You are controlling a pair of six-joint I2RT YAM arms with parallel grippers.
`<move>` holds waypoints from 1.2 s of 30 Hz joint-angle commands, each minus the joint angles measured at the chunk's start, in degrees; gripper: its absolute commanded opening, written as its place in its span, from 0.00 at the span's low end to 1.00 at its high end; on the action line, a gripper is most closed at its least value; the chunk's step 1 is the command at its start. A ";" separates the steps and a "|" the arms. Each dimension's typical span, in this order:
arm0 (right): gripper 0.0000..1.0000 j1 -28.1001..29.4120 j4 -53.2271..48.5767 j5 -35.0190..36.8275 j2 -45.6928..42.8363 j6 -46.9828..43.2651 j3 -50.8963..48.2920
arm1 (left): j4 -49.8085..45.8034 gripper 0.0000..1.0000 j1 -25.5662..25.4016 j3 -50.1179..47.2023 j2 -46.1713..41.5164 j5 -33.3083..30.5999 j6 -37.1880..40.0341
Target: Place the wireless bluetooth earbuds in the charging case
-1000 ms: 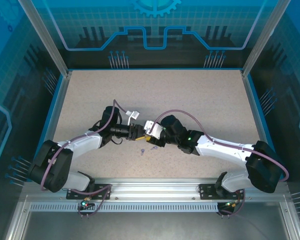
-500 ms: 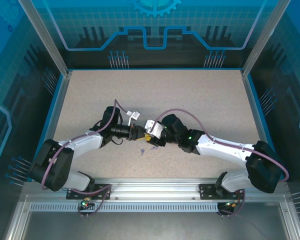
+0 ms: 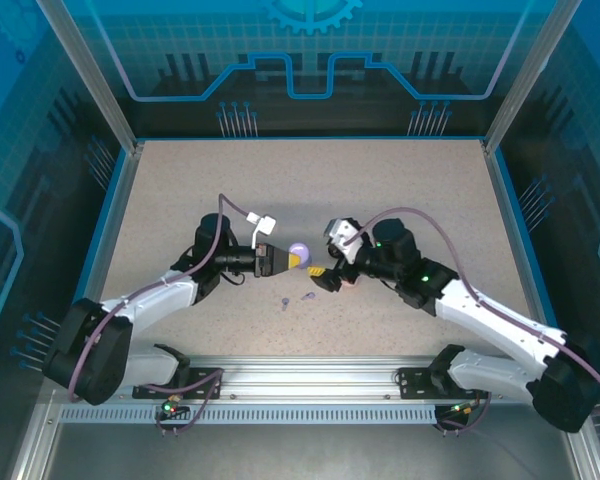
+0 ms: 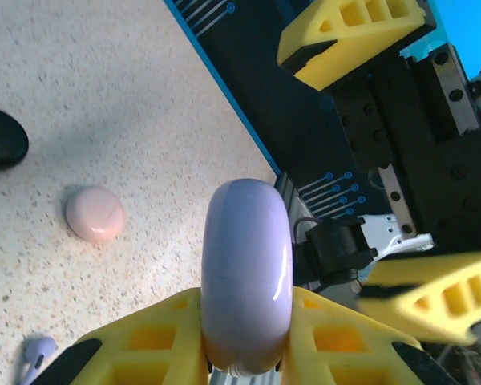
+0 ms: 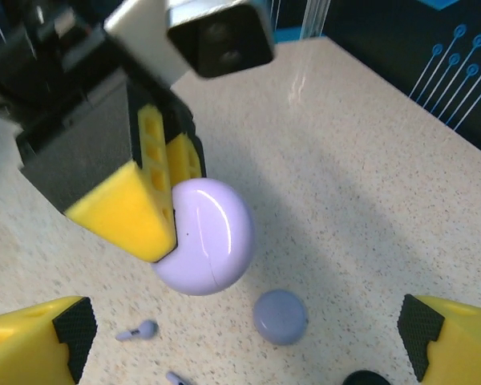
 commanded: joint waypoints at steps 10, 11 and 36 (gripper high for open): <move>1.00 -8.87 7.75 -12.50 -6.81 20.40 -1.16 | 13.01 0.15 -2.48 -4.33 -9.98 -11.38 11.70; 1.00 -9.53 7.96 -13.71 -6.92 21.25 -0.84 | 14.34 0.14 -2.55 -4.73 -10.35 -11.83 11.93; 0.95 -7.23 5.50 -23.65 7.42 20.85 12.87 | 24.68 0.12 -4.11 -6.87 -11.95 -13.94 12.66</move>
